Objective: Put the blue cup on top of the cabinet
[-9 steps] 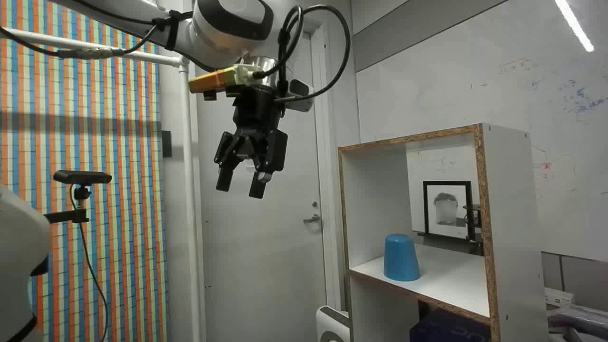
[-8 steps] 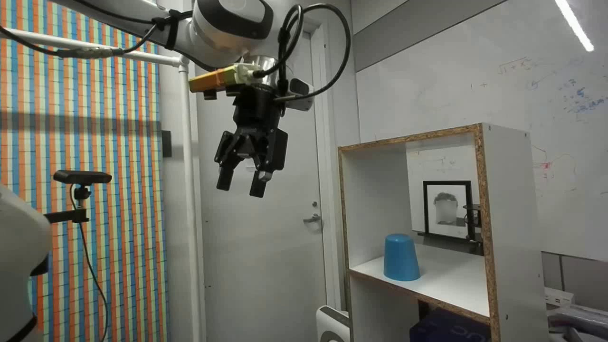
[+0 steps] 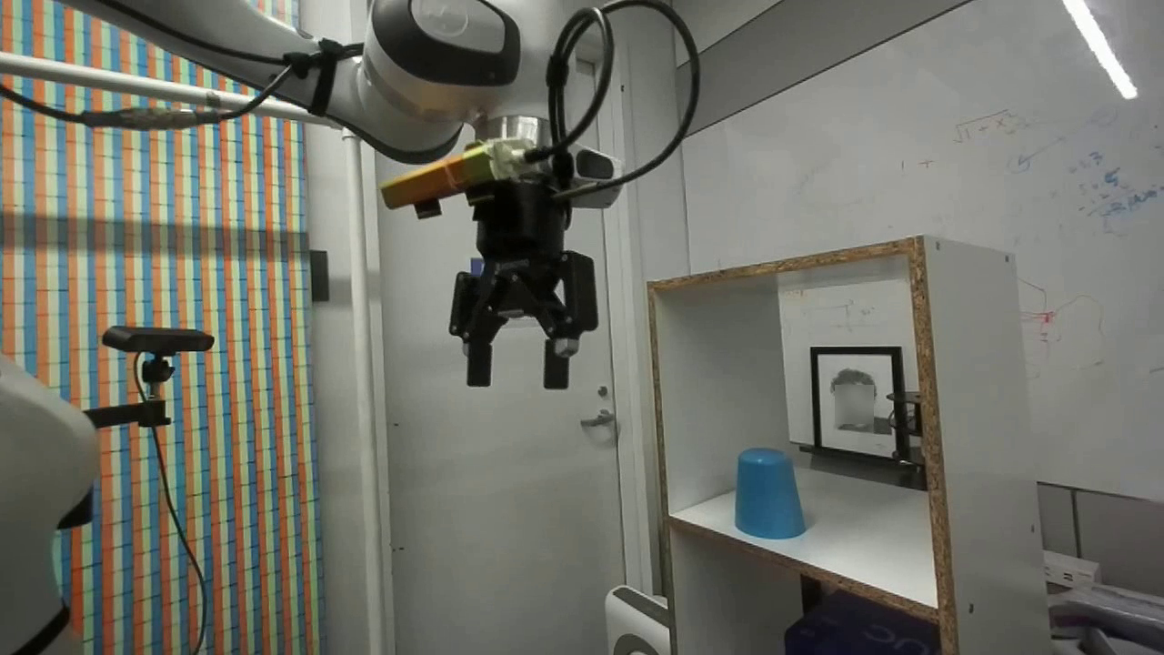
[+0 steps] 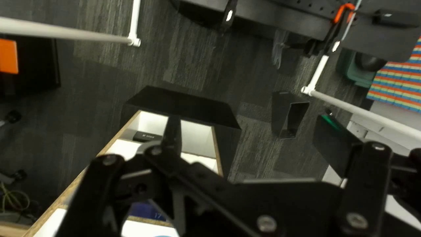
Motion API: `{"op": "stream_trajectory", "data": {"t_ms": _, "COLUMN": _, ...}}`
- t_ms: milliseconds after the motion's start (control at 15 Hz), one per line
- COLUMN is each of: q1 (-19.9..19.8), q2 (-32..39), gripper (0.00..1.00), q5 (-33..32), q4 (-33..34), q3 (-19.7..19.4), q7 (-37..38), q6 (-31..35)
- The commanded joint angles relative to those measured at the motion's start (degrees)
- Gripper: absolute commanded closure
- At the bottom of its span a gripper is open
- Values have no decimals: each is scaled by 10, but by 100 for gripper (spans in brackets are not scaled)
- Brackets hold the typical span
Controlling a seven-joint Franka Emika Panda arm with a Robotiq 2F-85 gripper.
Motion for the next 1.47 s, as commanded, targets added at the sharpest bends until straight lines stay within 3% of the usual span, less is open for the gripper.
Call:
{"op": "stream_trajectory", "data": {"t_ms": 0, "q1": -3, "q2": -8, "gripper": 0, "q5": -26, "q4": -66, "q3": -42, "q7": -63, "q6": 161}}
{"op": "stream_trajectory", "data": {"t_ms": 333, "q1": 69, "q2": 59, "gripper": 0, "q5": 7, "q4": -116, "q3": -181, "q7": -139, "q6": 410}}
{"op": "stream_trajectory", "data": {"t_ms": 467, "q1": 116, "q2": 108, "gripper": 0, "q5": 46, "q4": -118, "q3": -242, "q7": -202, "q6": 509}}
{"op": "stream_trajectory", "data": {"t_ms": 600, "q1": 197, "q2": 165, "gripper": 0, "q5": 127, "q4": -103, "q3": -310, "q7": -303, "q6": 566}}
{"op": "stream_trajectory", "data": {"t_ms": 800, "q1": 332, "q2": 219, "gripper": 0, "q5": 276, "q4": -62, "q3": -407, "q7": -441, "q6": 573}}
{"op": "stream_trajectory", "data": {"t_ms": 933, "q1": 393, "q2": 250, "gripper": 0, "q5": 361, "q4": -27, "q3": -450, "q7": -514, "q6": 558}}
{"op": "stream_trajectory", "data": {"t_ms": 1200, "q1": 438, "q2": 302, "gripper": 0, "q5": 460, "q4": 25, "q3": -490, "q7": -580, "q6": 573}}
{"op": "stream_trajectory", "data": {"t_ms": 1400, "q1": 458, "q2": 335, "gripper": 0, "q5": 584, "q4": 42, "q3": -510, "q7": -644, "q6": 576}}
